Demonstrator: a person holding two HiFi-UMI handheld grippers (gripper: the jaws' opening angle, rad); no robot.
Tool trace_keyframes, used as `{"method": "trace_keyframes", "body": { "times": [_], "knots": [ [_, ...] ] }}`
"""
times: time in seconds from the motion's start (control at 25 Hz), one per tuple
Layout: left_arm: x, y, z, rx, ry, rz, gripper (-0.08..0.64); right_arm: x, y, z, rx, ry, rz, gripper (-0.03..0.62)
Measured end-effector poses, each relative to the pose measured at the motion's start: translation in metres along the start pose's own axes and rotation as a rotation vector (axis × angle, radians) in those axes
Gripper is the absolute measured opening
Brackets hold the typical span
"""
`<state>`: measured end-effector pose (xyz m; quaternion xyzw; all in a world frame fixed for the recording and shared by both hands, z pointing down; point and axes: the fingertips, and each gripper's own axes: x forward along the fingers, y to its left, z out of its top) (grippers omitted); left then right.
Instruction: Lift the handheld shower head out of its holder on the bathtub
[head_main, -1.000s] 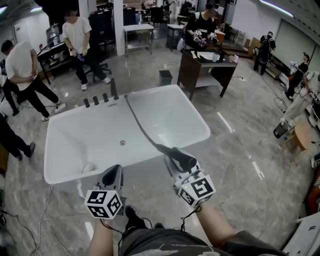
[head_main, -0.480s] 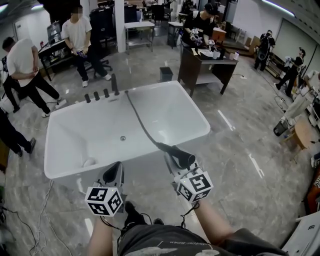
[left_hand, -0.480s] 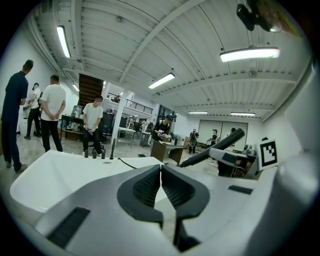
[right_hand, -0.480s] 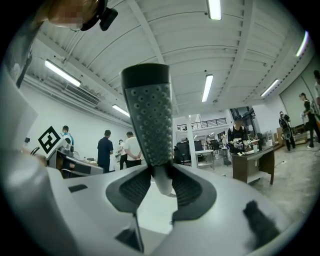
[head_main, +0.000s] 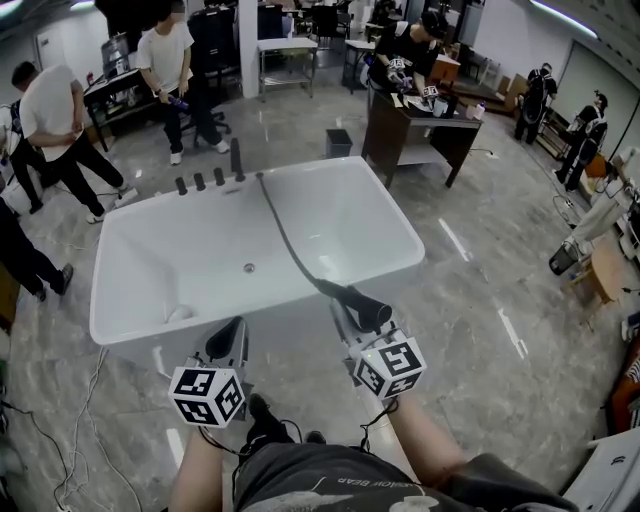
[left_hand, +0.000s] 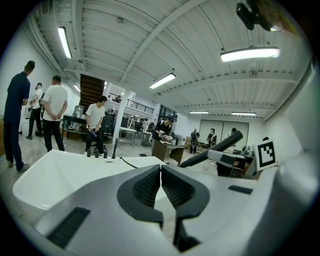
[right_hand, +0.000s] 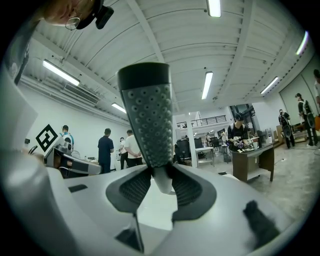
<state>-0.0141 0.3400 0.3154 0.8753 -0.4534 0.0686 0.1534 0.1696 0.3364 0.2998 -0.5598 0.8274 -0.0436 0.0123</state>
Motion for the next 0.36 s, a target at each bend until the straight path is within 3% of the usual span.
{"method": "trace_keyframes", "body": {
  "times": [0.36],
  "knots": [
    [-0.0004, -0.0039, 0.0021, 0.007, 0.003, 0.003, 0.017, 0.0014, 0.0016, 0.0028, -0.008, 0.01, 0.014, 0.14]
  ]
}}
